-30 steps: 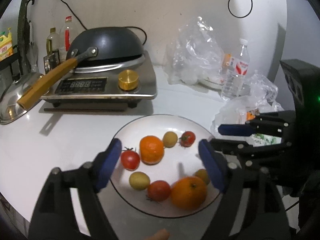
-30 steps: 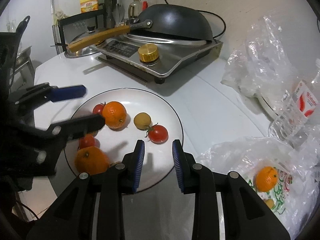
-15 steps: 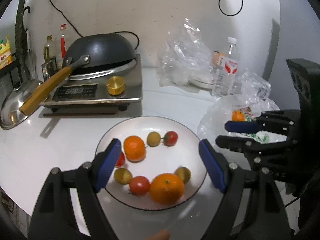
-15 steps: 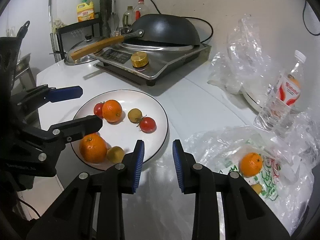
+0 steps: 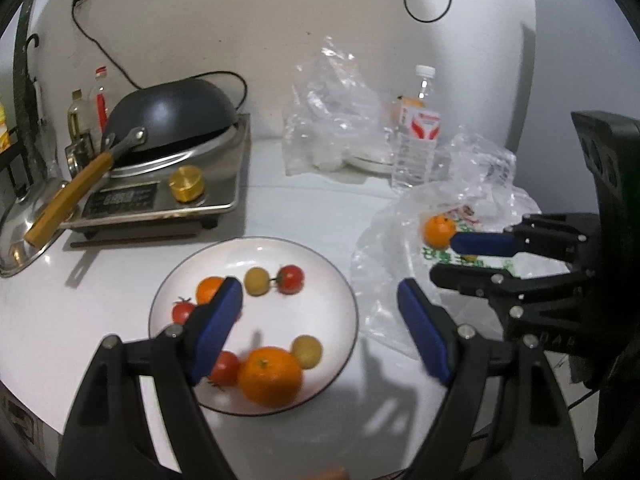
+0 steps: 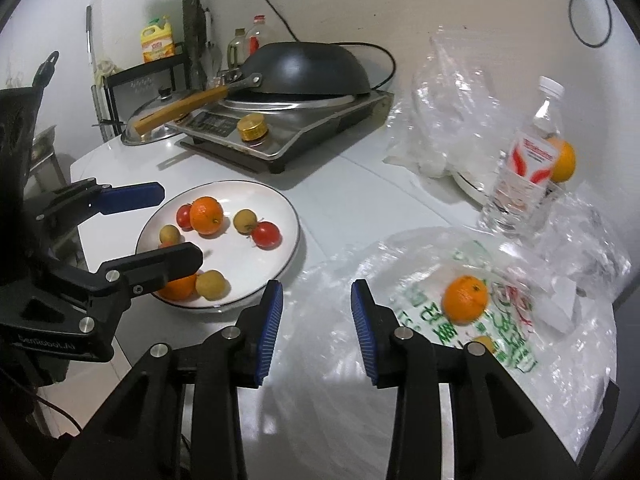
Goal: Organize fruits
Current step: 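Move both open grippers back over the orange and yellow fruit on the bag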
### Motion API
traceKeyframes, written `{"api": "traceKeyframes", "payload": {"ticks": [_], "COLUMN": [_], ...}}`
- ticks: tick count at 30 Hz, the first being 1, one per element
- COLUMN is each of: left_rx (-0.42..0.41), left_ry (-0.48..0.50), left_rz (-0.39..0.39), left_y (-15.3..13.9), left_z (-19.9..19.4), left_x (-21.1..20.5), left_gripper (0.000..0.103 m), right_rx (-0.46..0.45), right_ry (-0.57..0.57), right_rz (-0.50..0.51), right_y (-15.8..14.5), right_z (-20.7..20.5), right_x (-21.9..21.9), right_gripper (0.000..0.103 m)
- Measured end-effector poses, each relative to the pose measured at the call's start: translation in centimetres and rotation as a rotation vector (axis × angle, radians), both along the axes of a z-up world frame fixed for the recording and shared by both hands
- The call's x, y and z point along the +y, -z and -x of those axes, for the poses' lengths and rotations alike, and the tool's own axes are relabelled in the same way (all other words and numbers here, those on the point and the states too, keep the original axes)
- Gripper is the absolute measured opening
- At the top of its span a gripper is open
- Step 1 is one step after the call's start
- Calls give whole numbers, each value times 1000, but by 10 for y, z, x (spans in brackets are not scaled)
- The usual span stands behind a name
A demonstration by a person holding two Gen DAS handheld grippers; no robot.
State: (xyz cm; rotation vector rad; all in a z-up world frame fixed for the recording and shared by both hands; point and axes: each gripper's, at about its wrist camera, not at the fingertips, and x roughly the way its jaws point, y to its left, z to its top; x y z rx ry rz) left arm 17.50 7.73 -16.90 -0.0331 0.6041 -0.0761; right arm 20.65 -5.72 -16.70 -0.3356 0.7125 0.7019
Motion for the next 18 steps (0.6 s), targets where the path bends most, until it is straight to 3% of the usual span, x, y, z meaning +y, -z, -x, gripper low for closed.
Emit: {"api": "traceKeyframes", "payload": {"ticks": [18], "left_rx": [-7], "left_ry": [68], "left_rz": [-42], "left_y": [-12], "left_z": [-8], "left_x": [-69], "left_gripper": [81], "right_rx": [-37], "right_ry": [81], "right_rz": [-33], "right_y": [-12], "right_z": [-2], "right_x": [-69], "right_gripper": [37]}}
